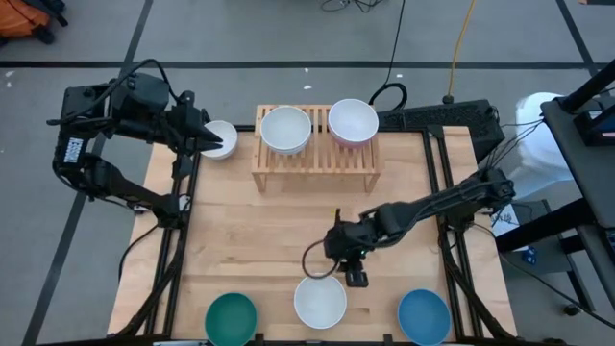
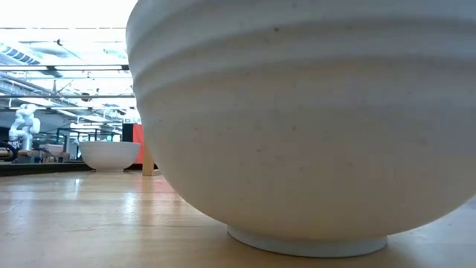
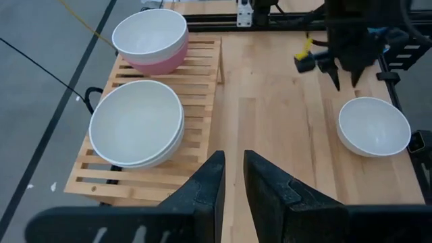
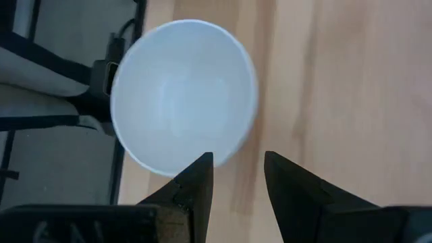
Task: Place and stack bowls onto a shelf
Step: Stack the white bowl on top of the gray bowl on the shelf
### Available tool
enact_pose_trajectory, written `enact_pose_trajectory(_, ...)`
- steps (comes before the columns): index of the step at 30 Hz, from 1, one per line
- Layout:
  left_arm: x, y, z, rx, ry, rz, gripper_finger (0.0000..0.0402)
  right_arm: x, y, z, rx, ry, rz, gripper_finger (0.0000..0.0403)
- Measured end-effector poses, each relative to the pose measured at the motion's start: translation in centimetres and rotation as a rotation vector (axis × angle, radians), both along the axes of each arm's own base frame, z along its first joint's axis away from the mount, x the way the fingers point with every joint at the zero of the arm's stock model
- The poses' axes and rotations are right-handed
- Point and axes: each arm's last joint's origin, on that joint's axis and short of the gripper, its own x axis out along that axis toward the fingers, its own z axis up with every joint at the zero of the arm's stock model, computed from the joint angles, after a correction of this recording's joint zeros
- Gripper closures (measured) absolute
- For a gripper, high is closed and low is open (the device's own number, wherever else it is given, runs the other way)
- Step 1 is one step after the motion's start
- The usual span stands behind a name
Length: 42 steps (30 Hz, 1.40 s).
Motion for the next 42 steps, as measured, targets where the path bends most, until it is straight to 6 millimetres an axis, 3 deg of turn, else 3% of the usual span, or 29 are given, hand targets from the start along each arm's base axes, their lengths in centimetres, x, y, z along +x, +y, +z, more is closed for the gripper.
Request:
enact_pose_trajectory(5, 0.0, 0.0, 0.0, -0.002, 0.000, 0.002, 0.0339, 0.9, 1.2, -1.0, -0.046, -0.042, -0.025, 0.0278)
enact_pose_trajectory(18, 0.0, 0.0, 0.0, 0.038, 0.006, -0.031, 0.0339, 3.5, 1.9, -3.8, 0.003, -0.049, -0.187, 0.0278)
enact_pose_trajectory(32, 0.0, 0.0, 0.0, 0.112, 0.018, -0.091, 0.0339, 5.1, 0.9, -7.2, 0.001, 0.039, -0.228, 0.0277)
enact_pose_trajectory(42, 0.0, 0.0, 0.0, 0.131, 0.021, -0.107, 0.0339, 5.3, 0.9, -7.8, 0.047, 0.071, -0.202, 0.0277)
